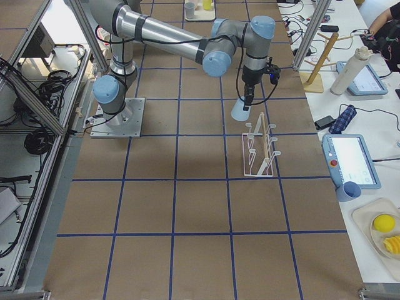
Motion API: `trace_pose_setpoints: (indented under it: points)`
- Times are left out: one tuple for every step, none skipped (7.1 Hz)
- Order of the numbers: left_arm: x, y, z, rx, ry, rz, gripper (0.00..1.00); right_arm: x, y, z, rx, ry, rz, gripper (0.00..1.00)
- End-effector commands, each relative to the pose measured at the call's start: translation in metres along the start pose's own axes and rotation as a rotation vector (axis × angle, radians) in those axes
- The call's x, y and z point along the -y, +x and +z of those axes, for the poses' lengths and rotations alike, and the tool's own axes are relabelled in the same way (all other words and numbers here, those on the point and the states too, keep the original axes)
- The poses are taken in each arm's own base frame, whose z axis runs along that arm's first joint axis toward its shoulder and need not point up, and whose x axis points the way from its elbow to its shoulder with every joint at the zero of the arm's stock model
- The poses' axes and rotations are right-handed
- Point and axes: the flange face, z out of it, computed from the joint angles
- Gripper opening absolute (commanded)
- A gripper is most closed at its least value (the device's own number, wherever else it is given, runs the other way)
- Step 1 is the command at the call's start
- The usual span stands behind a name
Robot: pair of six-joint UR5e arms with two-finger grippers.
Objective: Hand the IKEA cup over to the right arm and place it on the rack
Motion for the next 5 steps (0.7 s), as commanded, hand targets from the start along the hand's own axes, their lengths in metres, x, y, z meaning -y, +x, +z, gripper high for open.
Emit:
trace_pose_setpoints:
  points:
    - [0.000,-0.006,-0.002,-0.003,-0.001,0.009,1.00,0.009,0.002,0.019,0.006,-0.002,-0.005,0.00]
    - [0.001,-0.010,-0.002,-0.003,-0.001,-0.001,1.00,0.010,-0.001,0.025,0.009,-0.013,-0.007,0.00]
    - [0.001,-0.011,-0.001,0.001,-0.003,-0.002,1.00,0.011,-0.001,0.028,0.010,-0.018,-0.007,0.00]
    - [0.001,-0.011,-0.002,0.001,-0.001,-0.001,1.00,0.013,-0.002,0.037,0.015,-0.031,-0.009,0.00]
    - [0.002,-0.012,-0.004,0.003,0.005,-0.002,1.00,0.018,-0.002,0.043,0.008,-0.017,-0.006,0.23]
